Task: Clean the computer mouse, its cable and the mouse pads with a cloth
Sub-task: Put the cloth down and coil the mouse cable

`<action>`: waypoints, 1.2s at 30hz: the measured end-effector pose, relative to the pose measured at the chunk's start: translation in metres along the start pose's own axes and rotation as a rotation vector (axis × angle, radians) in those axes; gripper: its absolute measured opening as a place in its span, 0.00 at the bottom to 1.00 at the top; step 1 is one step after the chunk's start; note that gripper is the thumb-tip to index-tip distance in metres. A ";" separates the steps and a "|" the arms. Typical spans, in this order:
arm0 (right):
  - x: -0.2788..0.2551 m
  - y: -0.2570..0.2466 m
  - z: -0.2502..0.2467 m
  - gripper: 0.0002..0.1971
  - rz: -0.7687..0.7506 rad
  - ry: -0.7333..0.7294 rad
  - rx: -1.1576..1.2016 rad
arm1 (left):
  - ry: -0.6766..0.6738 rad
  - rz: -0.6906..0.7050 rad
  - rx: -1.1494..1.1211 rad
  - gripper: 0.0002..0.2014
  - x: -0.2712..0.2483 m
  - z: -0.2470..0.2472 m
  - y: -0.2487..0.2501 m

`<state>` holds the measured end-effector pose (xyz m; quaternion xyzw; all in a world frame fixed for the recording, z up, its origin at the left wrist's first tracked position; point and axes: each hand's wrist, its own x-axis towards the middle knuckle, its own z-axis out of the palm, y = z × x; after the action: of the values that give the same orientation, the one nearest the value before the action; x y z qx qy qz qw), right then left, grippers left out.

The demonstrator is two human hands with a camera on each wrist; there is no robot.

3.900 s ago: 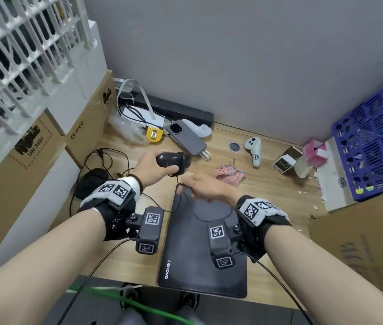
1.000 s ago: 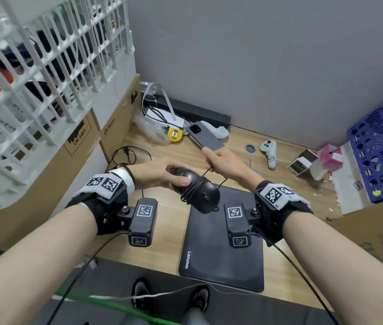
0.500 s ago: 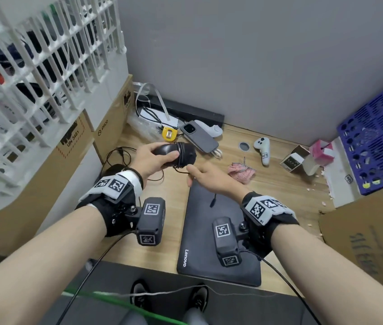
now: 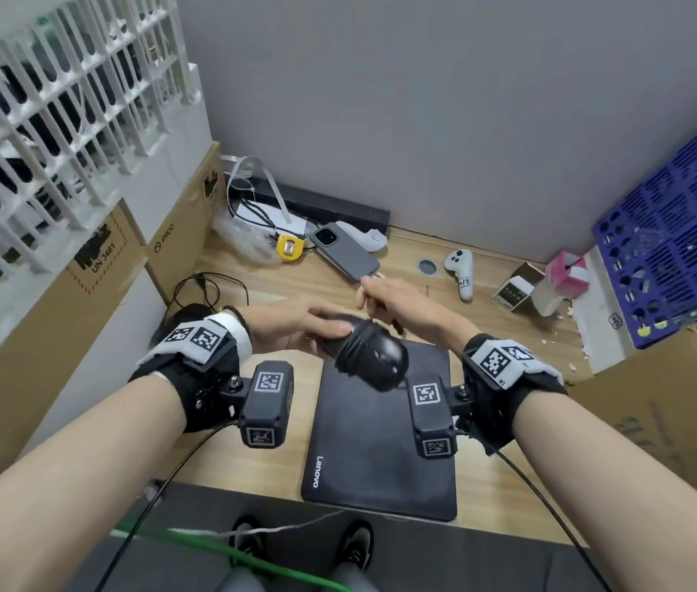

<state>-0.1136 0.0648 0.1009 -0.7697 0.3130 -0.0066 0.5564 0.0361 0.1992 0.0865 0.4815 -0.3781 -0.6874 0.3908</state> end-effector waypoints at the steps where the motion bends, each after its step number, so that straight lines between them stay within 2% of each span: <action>1: -0.001 0.002 -0.001 0.16 -0.010 0.012 0.068 | 0.032 0.034 -0.079 0.26 0.003 0.003 0.000; 4: -0.003 0.013 -0.009 0.13 -0.034 0.097 0.206 | 0.176 0.071 -0.235 0.22 0.012 0.014 0.003; 6: -0.010 0.024 -0.015 0.10 -0.031 0.098 0.287 | 0.259 0.072 -0.320 0.19 0.021 0.020 0.002; 7: -0.015 0.030 -0.018 0.09 -0.036 0.080 0.292 | 0.296 0.078 -0.381 0.18 0.026 0.023 0.001; 10: -0.031 0.047 -0.023 0.13 -0.053 0.064 0.116 | 0.379 0.100 -0.502 0.15 0.043 0.034 -0.001; 12: -0.035 0.058 -0.028 0.12 -0.022 0.101 0.156 | 0.419 0.108 -0.538 0.11 0.059 0.043 -0.003; 15: -0.032 0.071 -0.034 0.10 0.016 0.181 0.288 | 0.475 0.121 -0.550 0.11 0.083 0.053 -0.006; 18: -0.029 0.081 -0.042 0.06 0.079 0.163 0.376 | 0.562 0.161 -0.549 0.11 0.106 0.060 -0.010; 19: -0.030 0.084 -0.045 0.08 0.109 0.148 0.443 | 0.588 0.162 -0.535 0.10 0.113 0.062 -0.011; 22: -0.032 0.091 -0.057 0.19 0.175 0.131 0.634 | 0.583 0.107 -0.386 0.12 0.126 0.067 -0.014; 26: -0.033 0.109 -0.072 0.14 0.186 0.115 0.566 | 0.620 0.006 -0.136 0.20 0.141 0.073 -0.019; 28: -0.032 0.120 -0.078 0.14 0.197 0.085 0.553 | 0.585 -0.069 0.008 0.21 0.149 0.074 -0.023; 32: -0.027 0.150 -0.080 0.15 0.275 0.040 0.533 | 0.506 -0.156 0.108 0.12 0.163 0.080 -0.033; 36: -0.023 0.181 -0.068 0.14 0.389 0.015 0.454 | 0.500 -0.255 0.209 0.11 0.178 0.078 -0.059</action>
<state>-0.2420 -0.0157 -0.0208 -0.5511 0.4493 0.0247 0.7027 -0.0904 0.0739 -0.0118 0.7170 -0.2754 -0.5482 0.3308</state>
